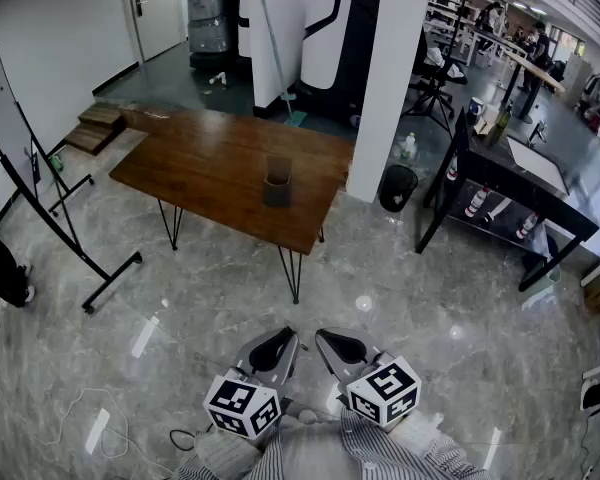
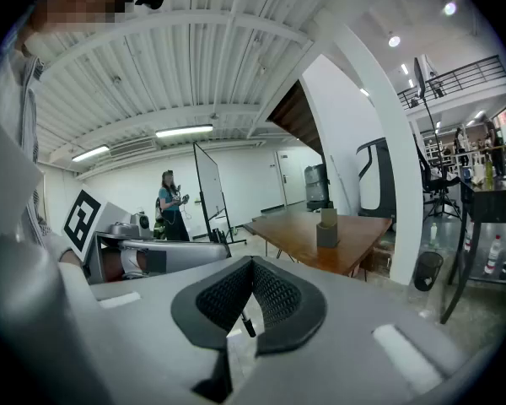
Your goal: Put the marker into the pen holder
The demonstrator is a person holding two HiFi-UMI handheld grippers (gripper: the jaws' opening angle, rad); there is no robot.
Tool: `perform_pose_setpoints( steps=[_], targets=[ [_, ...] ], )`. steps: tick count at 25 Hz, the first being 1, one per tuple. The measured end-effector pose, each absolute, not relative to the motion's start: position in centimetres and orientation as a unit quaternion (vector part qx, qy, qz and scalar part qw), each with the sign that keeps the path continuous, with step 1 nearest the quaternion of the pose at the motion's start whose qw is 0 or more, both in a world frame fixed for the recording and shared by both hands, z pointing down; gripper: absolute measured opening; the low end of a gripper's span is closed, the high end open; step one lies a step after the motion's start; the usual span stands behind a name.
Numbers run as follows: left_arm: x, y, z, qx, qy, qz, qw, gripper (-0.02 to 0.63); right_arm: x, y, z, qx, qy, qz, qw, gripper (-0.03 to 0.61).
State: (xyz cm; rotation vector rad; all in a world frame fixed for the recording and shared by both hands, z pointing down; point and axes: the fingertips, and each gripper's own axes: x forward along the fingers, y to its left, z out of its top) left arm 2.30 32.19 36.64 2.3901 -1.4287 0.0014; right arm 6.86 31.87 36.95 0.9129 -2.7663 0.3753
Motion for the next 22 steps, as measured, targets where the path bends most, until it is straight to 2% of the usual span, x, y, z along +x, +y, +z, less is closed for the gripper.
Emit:
perform_pose_setpoints(
  steps=[11, 22],
  targets=[
    [1.7, 27.5, 39.7, 0.832, -0.513, 0.001, 0.212, 0.046, 6.3, 27.3, 39.2, 0.299, -0.937, 0.137, 0.116, 0.0],
    [-2.6, 14.6, 40.4, 0.84, -0.499, 0.008, 0.213, 0.045, 2.6, 14.4, 40.1, 0.324, -0.928, 0.151, 0.109, 0.0]
  ],
)
